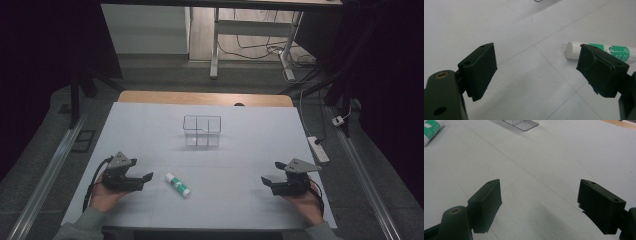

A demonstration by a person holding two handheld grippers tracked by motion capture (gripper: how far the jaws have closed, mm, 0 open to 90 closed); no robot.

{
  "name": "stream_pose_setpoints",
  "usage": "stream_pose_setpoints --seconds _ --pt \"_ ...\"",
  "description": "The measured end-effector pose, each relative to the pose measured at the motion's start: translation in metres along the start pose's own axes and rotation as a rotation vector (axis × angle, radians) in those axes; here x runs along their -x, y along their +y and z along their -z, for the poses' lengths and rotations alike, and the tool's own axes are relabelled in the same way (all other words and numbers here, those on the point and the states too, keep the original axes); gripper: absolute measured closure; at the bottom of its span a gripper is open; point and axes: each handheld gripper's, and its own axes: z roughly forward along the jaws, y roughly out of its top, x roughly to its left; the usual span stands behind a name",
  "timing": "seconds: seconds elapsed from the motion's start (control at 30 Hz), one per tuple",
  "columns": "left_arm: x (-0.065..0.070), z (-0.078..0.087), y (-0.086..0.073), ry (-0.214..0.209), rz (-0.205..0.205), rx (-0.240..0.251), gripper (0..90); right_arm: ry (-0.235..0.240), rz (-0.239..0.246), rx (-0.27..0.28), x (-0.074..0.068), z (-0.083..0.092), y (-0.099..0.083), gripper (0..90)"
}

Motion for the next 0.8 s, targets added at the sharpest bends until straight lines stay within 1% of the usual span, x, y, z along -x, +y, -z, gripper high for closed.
stream_pose_setpoints --seconds 0.13,0.2,0.27,0.4,0.43,0.47,0.5,0.57,0.6,0.63,0.67,0.73,0.77,0.8 --pt "-0.0008 0.0002 -0.0001 -0.002 0.005 0.001 15.6 -0.002 0.000 -0.004 0.0000 0.0003 -0.0003 18.6" --pt "-0.0009 0.0004 -0.0001 0.000 0.004 0.002 15.6 -0.012 -0.003 0.000 0.0000 0.0007 -0.0005 18.9" --pt "-0.0013 0.0005 -0.0002 0.002 0.004 0.003 15.6 -0.011 -0.008 0.007 0.0001 0.0008 -0.0007 19.0" --pt "-0.0018 0.0003 -0.0006 0.004 0.004 0.000 15.6 -0.017 -0.001 -0.006 0.0000 0.0007 -0.0008 19.0" --pt "-0.0018 0.0002 -0.0007 0.005 0.003 0.000 15.6 -0.002 0.004 -0.015 0.0005 0.0009 -0.0007 19.0" --pt "-0.0019 0.0001 -0.0007 0.005 0.003 0.000 15.6 -0.007 0.005 -0.010 -0.0001 0.0000 -0.0011 19.0" --pt "-0.0019 0.0001 -0.0007 0.005 0.003 0.000 15.6 -0.004 0.010 -0.019 0.0000 0.0006 -0.0009 19.0" --pt "-0.0020 0.0001 -0.0009 0.005 0.003 -0.002 15.6 -0.016 0.005 -0.011 -0.0014 0.0002 -0.0010 19.3" --pt "-0.0025 0.0002 -0.0010 0.005 0.004 -0.003 15.6 -0.010 0.003 -0.006 -0.0013 0.0000 -0.0010 19.5" --pt "-0.0029 0.0006 -0.0012 0.004 0.007 -0.004 15.6 -0.013 0.004 -0.010 -0.0014 0.0004 -0.0009 19.5" --pt "-0.0031 0.0010 -0.0015 0.005 0.009 -0.002 15.6 -0.004 0.005 -0.013 -0.0009 0.0005 -0.0009 19.6" --pt "-0.0034 0.0013 -0.0018 0.003 0.013 -0.001 15.6 -0.001 0.004 -0.017 -0.0007 0.0008 -0.0009 19.7" --pt "-0.0035 0.0014 -0.0019 0.005 0.013 0.000 15.7 -0.008 0.000 -0.006 -0.0016 0.0002 -0.0012 19.9" --pt "-0.0037 0.0019 -0.0020 0.007 0.012 0.001 15.6 -0.013 0.003 -0.011 -0.0018 0.0008 -0.0010 20.0"
